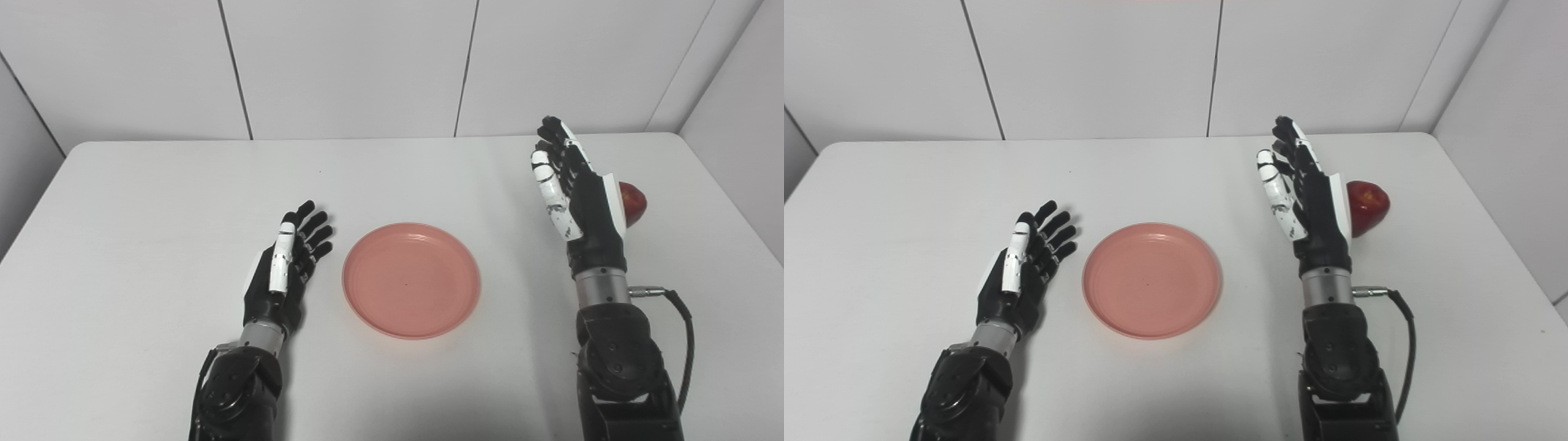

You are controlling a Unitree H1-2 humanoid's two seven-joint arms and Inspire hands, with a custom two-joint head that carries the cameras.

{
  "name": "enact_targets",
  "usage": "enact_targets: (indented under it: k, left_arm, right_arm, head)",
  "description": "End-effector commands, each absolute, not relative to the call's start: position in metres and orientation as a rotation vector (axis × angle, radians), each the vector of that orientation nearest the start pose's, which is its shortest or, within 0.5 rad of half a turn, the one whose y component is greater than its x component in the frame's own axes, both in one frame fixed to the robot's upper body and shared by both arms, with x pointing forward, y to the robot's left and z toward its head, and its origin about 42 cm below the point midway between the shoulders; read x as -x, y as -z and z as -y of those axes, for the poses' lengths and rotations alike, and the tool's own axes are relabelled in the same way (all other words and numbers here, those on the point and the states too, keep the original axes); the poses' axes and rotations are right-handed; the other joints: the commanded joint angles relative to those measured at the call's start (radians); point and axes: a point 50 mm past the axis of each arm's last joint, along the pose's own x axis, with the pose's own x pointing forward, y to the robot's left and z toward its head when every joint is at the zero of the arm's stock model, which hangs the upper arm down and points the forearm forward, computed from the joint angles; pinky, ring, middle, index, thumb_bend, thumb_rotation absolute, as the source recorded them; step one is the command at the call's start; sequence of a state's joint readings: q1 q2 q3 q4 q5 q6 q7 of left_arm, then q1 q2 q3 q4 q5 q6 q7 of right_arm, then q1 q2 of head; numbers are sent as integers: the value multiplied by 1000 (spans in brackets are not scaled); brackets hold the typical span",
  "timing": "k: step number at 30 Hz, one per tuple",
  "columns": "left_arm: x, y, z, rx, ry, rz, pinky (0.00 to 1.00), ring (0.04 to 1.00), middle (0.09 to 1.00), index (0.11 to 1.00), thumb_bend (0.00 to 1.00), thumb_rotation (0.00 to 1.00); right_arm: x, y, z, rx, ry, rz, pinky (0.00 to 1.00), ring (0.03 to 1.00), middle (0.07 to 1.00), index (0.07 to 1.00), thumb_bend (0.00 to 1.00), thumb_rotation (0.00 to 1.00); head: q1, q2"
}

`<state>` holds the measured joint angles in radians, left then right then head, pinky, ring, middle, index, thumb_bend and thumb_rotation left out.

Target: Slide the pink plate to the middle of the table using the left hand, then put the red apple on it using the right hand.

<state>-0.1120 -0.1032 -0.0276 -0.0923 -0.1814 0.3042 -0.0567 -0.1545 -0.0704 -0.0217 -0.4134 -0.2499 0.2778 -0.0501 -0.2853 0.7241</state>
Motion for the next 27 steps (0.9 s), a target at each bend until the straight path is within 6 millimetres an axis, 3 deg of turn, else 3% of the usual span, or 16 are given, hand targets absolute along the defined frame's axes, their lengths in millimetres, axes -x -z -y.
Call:
enact_targets:
  k: [1, 7, 10, 12, 17, 27]
  left_arm:
    - [-320, -145, -155, 288, 198, -35, 891, 891, 902, 899, 429, 1000]
    - [-323, -140, -159, 296, 201, -43, 882, 883, 893, 892, 420, 1000]
    - [-325, -137, -161, 309, 199, -48, 883, 883, 894, 892, 411, 1000]
    - [-326, -135, -162, 317, 197, -52, 884, 884, 896, 892, 411, 1000]
    - [-328, -132, -167, 336, 187, -59, 883, 878, 889, 885, 407, 1000]
    - [-329, -128, -175, 351, 195, -57, 878, 875, 889, 885, 399, 1000]
  right_arm:
    - [-307, -260, 231, 318, 176, 381, 808, 860, 876, 888, 682, 783]
    - [-306, -280, 243, 474, 265, 394, 802, 855, 867, 872, 751, 731]
    - [-307, -286, 252, 489, 282, 395, 787, 835, 869, 896, 817, 618]
    - [-306, -290, 258, 522, 296, 387, 798, 846, 873, 903, 833, 601]
    - [-305, -292, 274, 621, 346, 355, 819, 880, 890, 923, 908, 573]
    - [-307, -292, 295, 789, 431, 319, 809, 894, 913, 940, 962, 555]
  head:
    - [-15, -3]
    - [-72, -18]
    - [-86, -23]
    - [-104, -26]
    - [-135, -36]
    - [-189, -53]
